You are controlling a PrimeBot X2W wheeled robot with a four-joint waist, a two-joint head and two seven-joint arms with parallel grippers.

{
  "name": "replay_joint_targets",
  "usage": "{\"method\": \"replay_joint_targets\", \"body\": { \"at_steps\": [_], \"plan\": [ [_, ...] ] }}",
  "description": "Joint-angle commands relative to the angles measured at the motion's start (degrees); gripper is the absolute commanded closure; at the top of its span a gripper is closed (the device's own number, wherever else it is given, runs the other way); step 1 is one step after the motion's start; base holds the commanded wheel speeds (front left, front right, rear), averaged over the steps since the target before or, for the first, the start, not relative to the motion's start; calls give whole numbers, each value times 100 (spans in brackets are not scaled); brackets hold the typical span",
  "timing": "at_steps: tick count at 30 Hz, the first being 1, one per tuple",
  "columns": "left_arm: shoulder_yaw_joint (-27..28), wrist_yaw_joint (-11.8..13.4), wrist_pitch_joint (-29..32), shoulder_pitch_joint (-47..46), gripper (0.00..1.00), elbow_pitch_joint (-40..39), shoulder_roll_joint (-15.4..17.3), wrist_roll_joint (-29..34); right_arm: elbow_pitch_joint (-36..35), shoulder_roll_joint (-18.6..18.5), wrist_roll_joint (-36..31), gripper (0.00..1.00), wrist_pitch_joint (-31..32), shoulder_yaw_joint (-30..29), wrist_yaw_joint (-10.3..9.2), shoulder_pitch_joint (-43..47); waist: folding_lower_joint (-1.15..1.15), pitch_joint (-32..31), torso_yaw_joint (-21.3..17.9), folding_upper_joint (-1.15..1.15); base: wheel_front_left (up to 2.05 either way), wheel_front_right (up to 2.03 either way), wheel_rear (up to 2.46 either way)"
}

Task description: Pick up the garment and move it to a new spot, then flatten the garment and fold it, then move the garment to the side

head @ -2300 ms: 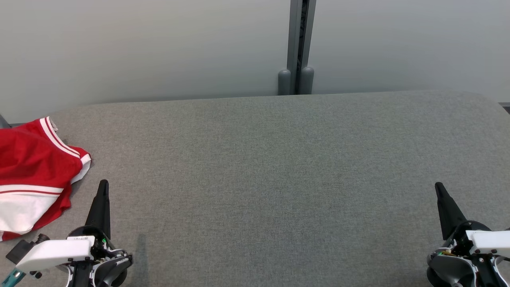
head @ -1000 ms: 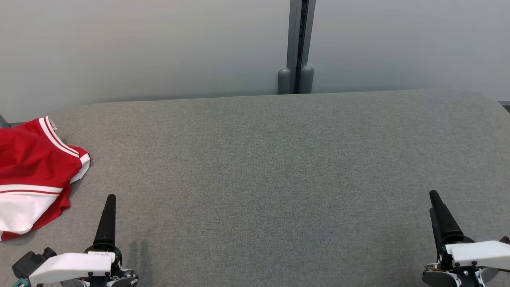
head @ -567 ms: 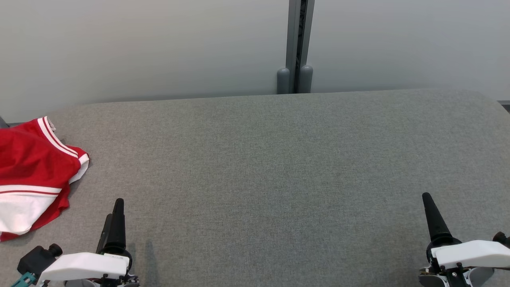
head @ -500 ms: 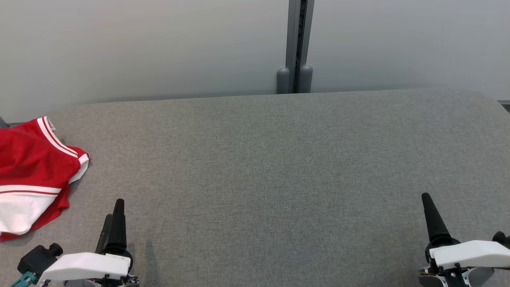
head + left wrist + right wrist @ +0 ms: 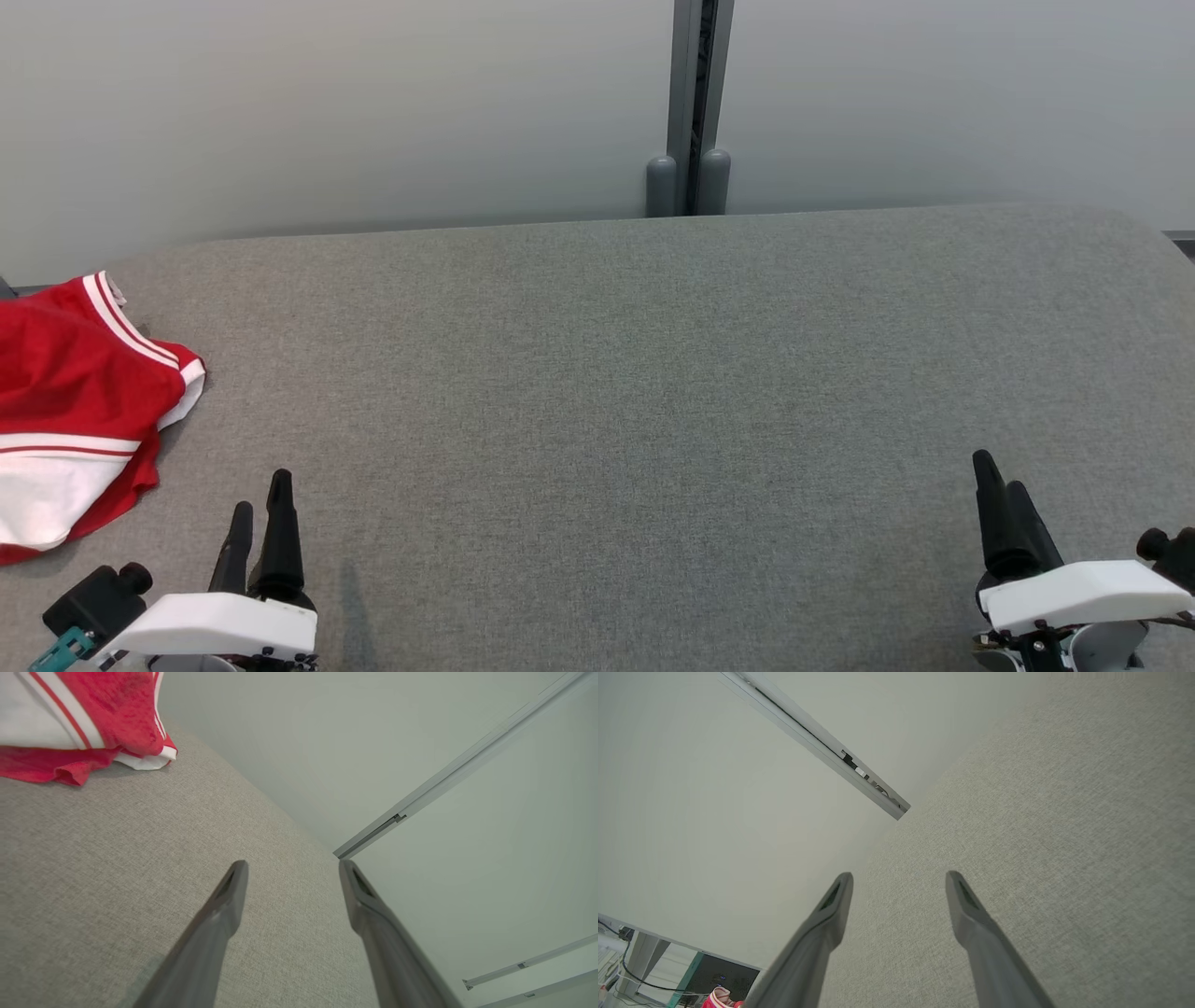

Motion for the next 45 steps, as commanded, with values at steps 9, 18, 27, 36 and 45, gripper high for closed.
{"method": "replay_joint_targets", "body": {
  "at_steps": [9, 18, 27, 36, 45],
  "plan": [
    [45, 73, -181, -94, 0, 16, 39, 750, 16, -80, -689, 0, -198, 56, 8, -144, 0, 12, 1, 0, 0, 0, 0],
    [18, 123, -331, -96, 0, 56, 43, 1401, 69, -81, -1280, 0, -346, 106, 9, -172, 0, 26, -12, 0, 0, 0, 0],
    [8, 162, -477, -87, 0, 106, 48, 1983, 144, -87, -1794, 0, -492, 165, 10, -182, 0, 28, -24, 0, 0, 0, 0],
    [-35, 224, -603, -82, 0, 165, 52, 2512, 235, -102, -2281, 0, -617, 241, 10, -196, 0, 48, -19, 0, 0, 0, 0],
    [-42, 256, -720, -85, 0, 212, 55, 3048, 309, -106, -2790, 0, -740, 274, 11, -234, 0, 68, -24, 0, 0, 0, 0]
  ]
}}
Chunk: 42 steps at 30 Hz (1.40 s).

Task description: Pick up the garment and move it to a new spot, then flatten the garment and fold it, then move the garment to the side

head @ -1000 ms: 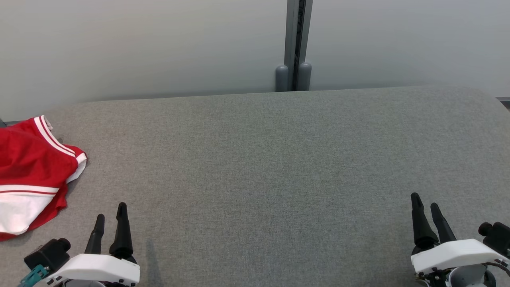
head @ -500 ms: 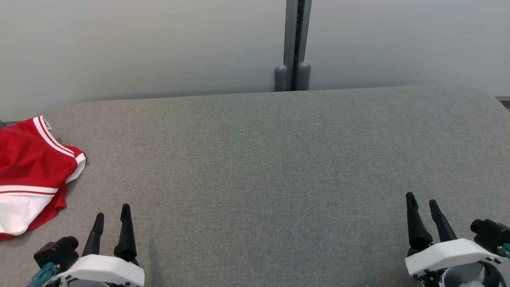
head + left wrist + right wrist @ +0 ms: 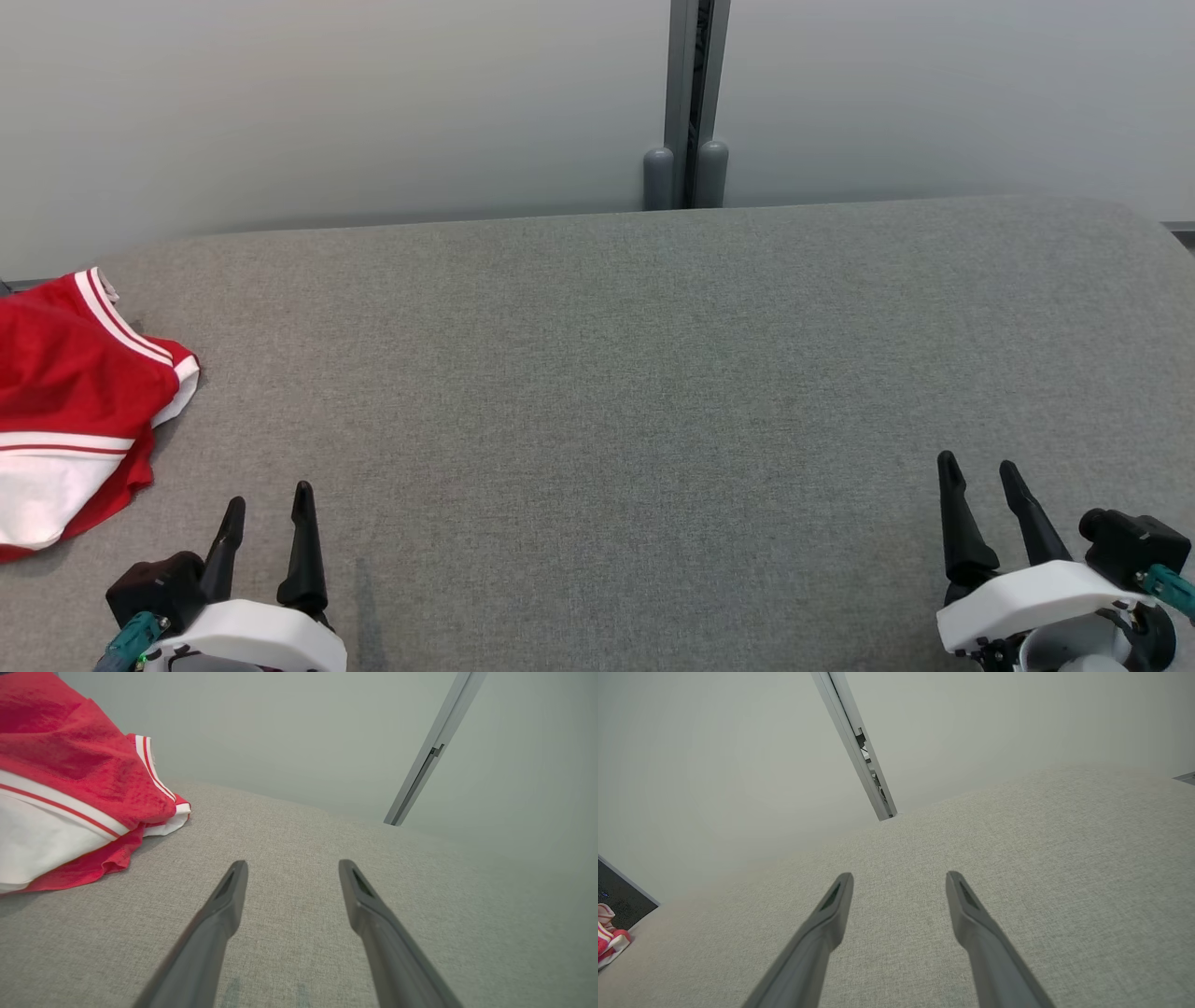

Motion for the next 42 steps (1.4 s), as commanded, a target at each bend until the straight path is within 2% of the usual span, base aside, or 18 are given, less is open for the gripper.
{"method": "replay_joint_targets", "body": {
  "at_steps": [1, 25, 36, 42],
  "plan": [
    [-5, 24, -51, -85, 0, -7, 37, 194, 5, -57, -179, 0, -76, 16, 10, -89, 0, 4, 0, 0, 0, 0, 0],
    [54, 160, -328, -25, 0, 245, 45, 1371, 230, -31, -1451, 0, -363, -29, 12, -65, 0, 19, -11, 0, 0, 0, 0],
    [55, 244, -434, -4, 0, 305, 48, 1757, 267, -16, -1897, 0, -468, -76, 13, -63, 0, 42, -1, 0, 0, 0, 0],
    [23, 253, -425, -60, 0, 301, 48, 1701, 227, -9, -1888, 0, -456, -146, 13, -32, 0, 103, 138, 0, 0, 0, 0]
  ]
}}
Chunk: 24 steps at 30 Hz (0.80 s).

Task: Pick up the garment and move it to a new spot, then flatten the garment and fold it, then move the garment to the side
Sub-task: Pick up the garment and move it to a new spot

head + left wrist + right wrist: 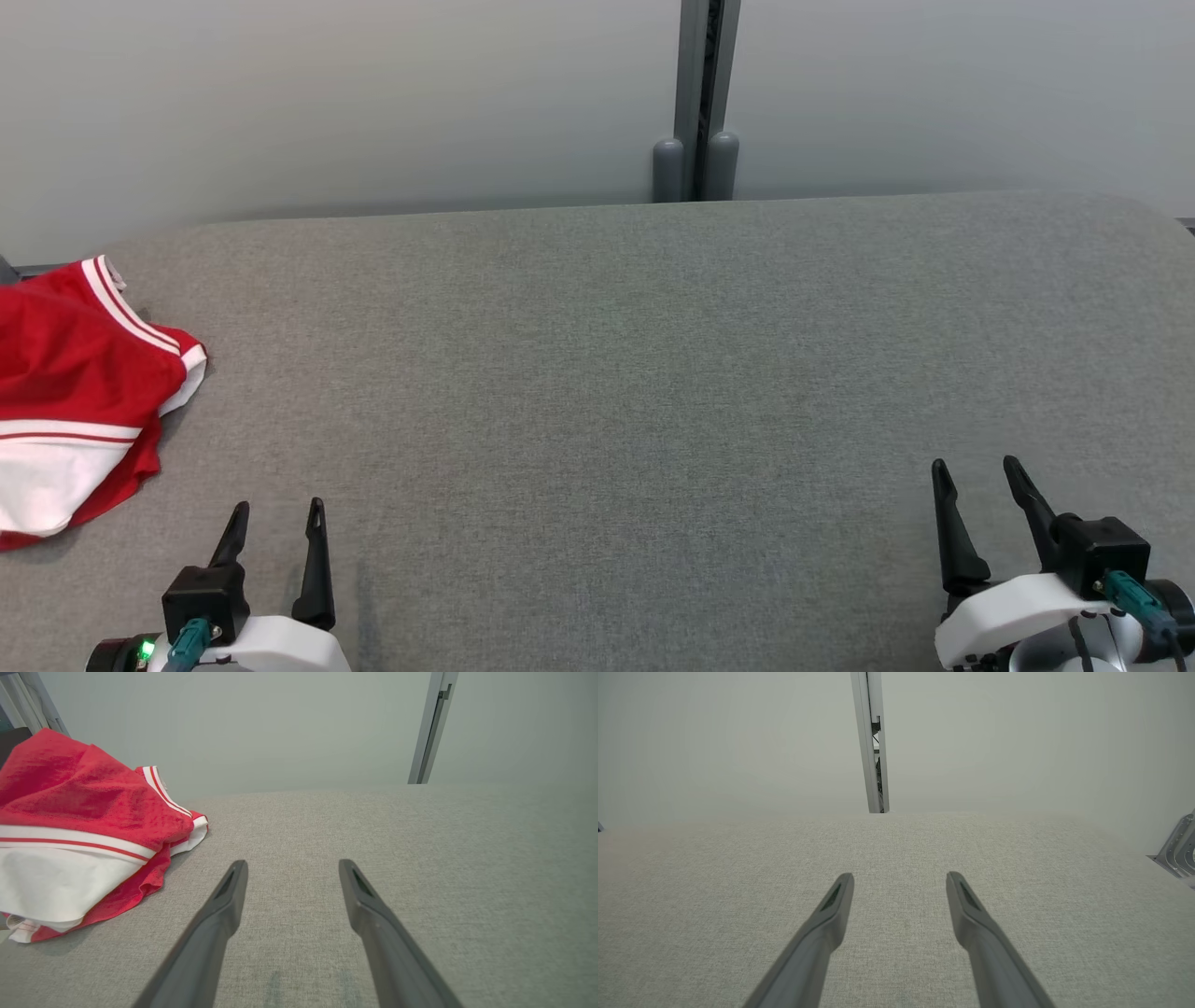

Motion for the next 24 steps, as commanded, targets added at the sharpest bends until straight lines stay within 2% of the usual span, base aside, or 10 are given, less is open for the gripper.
{"method": "replay_joint_targets", "body": {
  "at_steps": [1, 8, 9, 17, 24],
  "plan": [
    [0, 36, -8, -76, 0, 9, 31, -15, -10, -15, -21, 0, -30, -9, 10, -7, 0, 45, 111, 0, 0, 0, 0],
    [5, 63, -6, -157, 0, 62, 31, -71, -39, -19, -44, 0, -30, 53, 10, -101, 0, 162, 832, 0, 0, 0, 0],
    [5, 63, -6, -157, 0, 62, 31, -71, -39, -19, -44, 0, -30, 53, 10, -101, 0, 162, 832, 0, 0, 0, 0],
    [163, 102, -6, -24, 0, 130, 34, -79, 29, -17, -5, 0, -30, 260, 7, -146, 0, 172, 1853, 0, 0, 0, 0],
    [336, 101, -6, 118, 0, 159, 35, -55, 71, -15, 29, 0, -30, 407, 6, -141, 0, 128, 2525, 0, 0, 0, 0]
  ]
}}
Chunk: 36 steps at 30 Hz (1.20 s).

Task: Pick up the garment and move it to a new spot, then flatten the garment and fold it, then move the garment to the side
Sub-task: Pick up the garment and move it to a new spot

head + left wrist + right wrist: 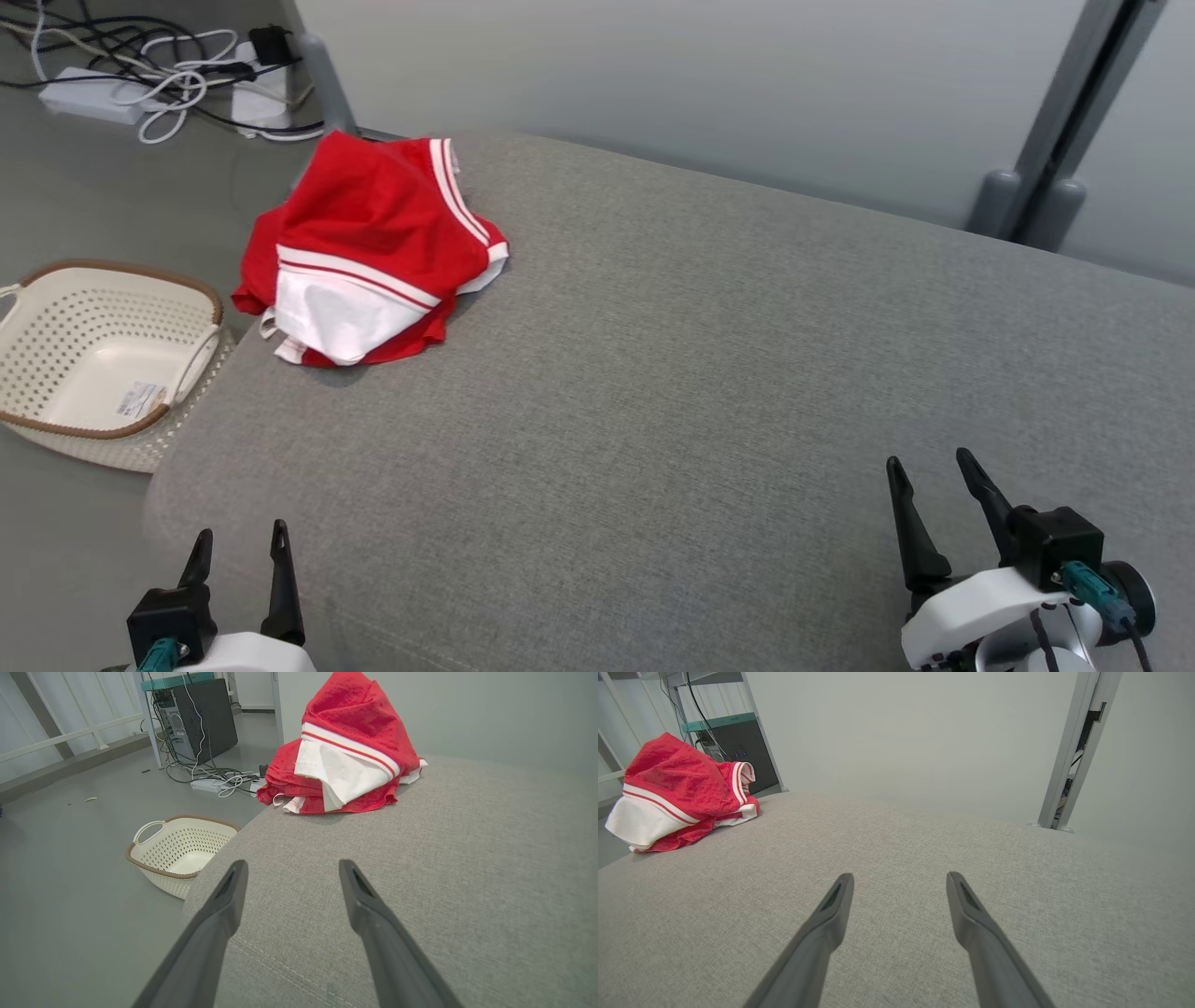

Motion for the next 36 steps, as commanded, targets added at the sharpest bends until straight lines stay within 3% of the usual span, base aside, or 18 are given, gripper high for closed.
{"method": "replay_joint_targets", "body": {
  "at_steps": [1, 10, 18, 25, 30, 36],
  "plan": [
    [40, 4, -4, 50, 0, 1, 24, 24, -3, -36, 31, 0, -30, 4, 1, 1, 0, -18, 356, 0, 0, 0, 0],
    [152, 17, -3, 106, 0, -104, 16, -73, 18, -32, 11, 0, -30, 88, 1, -85, 0, 76, 537, 0, 0, 0, 0],
    [149, 36, -4, -279, 0, 145, 21, -349, -35, -159, -16, 0, -30, 179, 1, -229, 0, 425, 262, 0, 0, 0, 0],
    [305, -147, -4, -1210, 0, 284, 34, -438, -199, -450, -70, 0, -30, 354, 1, -537, 0, 1109, -103, 0, 0, 0, 0],
    [449, -278, -4, -1839, 0, 417, 186, -403, -272, -607, -84, 0, -30, 449, 1, -762, 0, 1502, -345, 0, 0, 0, 0],
    [548, -385, -3, -2848, 0, 894, 619, -284, -347, -713, -83, 0, -29, 515, 1, -998, 0, 1949, -668, 0, 0, 0, 0]
  ]
}}
